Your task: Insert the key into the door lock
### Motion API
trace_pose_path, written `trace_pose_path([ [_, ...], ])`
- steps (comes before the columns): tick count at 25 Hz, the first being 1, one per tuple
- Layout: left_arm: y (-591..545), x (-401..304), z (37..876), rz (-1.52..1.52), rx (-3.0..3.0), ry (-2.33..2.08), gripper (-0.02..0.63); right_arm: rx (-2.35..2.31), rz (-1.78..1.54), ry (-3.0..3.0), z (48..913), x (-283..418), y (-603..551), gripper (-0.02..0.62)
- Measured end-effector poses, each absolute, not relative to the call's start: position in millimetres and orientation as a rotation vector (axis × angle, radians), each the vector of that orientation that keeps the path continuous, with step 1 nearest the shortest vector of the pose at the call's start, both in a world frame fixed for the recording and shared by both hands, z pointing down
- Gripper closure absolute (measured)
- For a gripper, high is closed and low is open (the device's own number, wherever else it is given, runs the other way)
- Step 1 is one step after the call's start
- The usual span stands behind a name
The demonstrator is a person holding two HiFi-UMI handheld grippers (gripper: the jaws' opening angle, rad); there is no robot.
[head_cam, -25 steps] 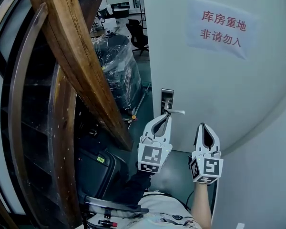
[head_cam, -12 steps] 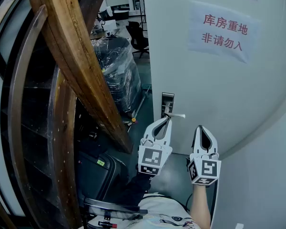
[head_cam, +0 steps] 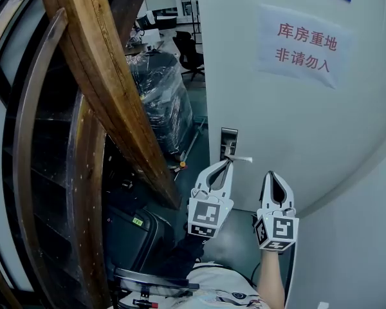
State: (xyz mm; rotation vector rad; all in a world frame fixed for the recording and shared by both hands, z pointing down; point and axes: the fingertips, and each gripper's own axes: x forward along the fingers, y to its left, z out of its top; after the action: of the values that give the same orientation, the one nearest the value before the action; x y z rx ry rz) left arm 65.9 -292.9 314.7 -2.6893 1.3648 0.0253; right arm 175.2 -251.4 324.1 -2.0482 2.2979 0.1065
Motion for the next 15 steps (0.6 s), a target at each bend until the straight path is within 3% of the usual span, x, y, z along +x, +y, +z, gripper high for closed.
trace_pose_path([
  [15, -295.5, 62.6, 316.6, 0.022, -2.688, 1.374, 0.603, -2.057, 0.117, 2.293, 323.4, 173.4, -255.7, 0.591],
])
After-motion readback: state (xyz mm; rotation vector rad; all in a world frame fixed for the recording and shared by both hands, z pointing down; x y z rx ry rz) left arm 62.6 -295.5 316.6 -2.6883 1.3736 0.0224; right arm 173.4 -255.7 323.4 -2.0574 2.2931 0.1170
